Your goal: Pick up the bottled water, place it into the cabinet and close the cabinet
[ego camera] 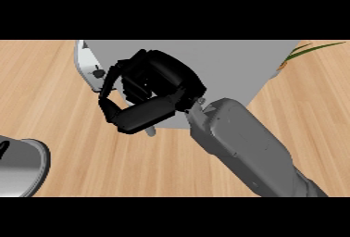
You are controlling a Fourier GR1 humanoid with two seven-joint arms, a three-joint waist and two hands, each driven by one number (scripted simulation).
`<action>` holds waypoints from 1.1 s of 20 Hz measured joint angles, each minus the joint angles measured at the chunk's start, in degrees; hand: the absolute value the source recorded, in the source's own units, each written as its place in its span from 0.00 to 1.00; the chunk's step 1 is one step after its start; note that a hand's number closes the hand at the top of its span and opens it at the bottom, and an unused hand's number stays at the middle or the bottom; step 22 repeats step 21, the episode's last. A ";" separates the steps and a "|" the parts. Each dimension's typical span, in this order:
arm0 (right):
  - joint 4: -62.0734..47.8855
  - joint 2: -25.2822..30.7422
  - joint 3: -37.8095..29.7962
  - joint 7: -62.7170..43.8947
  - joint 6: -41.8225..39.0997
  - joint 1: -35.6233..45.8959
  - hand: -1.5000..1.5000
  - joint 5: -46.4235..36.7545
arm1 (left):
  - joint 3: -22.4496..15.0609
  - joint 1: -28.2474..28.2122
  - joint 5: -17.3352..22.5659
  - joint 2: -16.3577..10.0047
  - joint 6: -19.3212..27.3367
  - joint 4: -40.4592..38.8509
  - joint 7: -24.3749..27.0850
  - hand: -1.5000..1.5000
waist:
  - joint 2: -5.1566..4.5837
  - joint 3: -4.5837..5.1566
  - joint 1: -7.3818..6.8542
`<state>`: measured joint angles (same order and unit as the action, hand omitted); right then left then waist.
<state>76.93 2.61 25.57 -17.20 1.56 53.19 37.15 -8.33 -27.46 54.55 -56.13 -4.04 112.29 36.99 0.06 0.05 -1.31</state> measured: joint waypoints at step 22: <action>-6.02 0.73 -0.81 8.44 -1.28 0.83 0.00 -7.90 | 0.73 1.25 -1.09 1.98 -0.75 1.65 -3.59 0.00 | 1.49 1.14 -0.88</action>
